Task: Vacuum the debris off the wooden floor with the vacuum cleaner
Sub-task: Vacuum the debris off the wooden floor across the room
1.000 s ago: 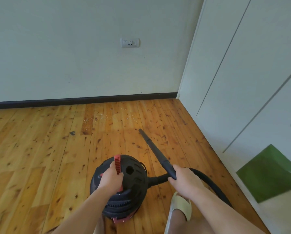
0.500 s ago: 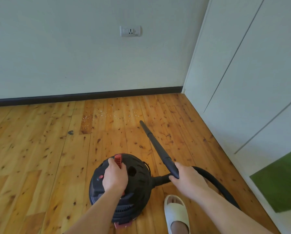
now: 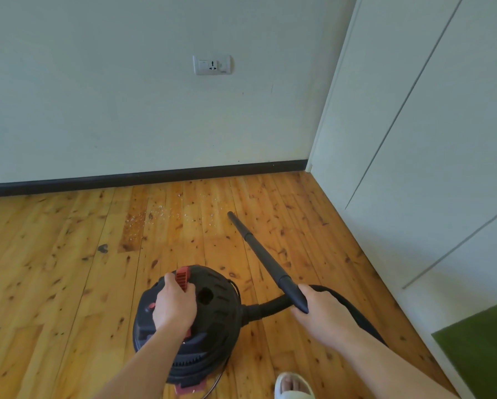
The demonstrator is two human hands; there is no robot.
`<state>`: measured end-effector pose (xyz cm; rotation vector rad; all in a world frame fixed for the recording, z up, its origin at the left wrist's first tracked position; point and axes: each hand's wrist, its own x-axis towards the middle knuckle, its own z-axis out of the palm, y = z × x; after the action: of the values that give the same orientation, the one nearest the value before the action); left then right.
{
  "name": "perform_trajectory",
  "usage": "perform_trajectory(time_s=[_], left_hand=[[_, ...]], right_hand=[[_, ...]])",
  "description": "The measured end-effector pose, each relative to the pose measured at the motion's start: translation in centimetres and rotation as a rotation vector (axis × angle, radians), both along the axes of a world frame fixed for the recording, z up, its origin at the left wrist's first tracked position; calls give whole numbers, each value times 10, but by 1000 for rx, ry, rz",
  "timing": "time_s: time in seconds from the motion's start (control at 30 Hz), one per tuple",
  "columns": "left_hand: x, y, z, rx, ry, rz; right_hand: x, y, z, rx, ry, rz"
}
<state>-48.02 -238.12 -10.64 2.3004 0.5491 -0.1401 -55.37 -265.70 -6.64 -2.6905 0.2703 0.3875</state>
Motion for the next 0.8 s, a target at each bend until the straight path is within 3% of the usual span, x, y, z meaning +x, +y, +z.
perform_trajectory(time_s=[0.8], left_hand=[[92, -3, -4, -32, -69, 29]], right_hand=[[138, 31, -46, -54, -34, -35]])
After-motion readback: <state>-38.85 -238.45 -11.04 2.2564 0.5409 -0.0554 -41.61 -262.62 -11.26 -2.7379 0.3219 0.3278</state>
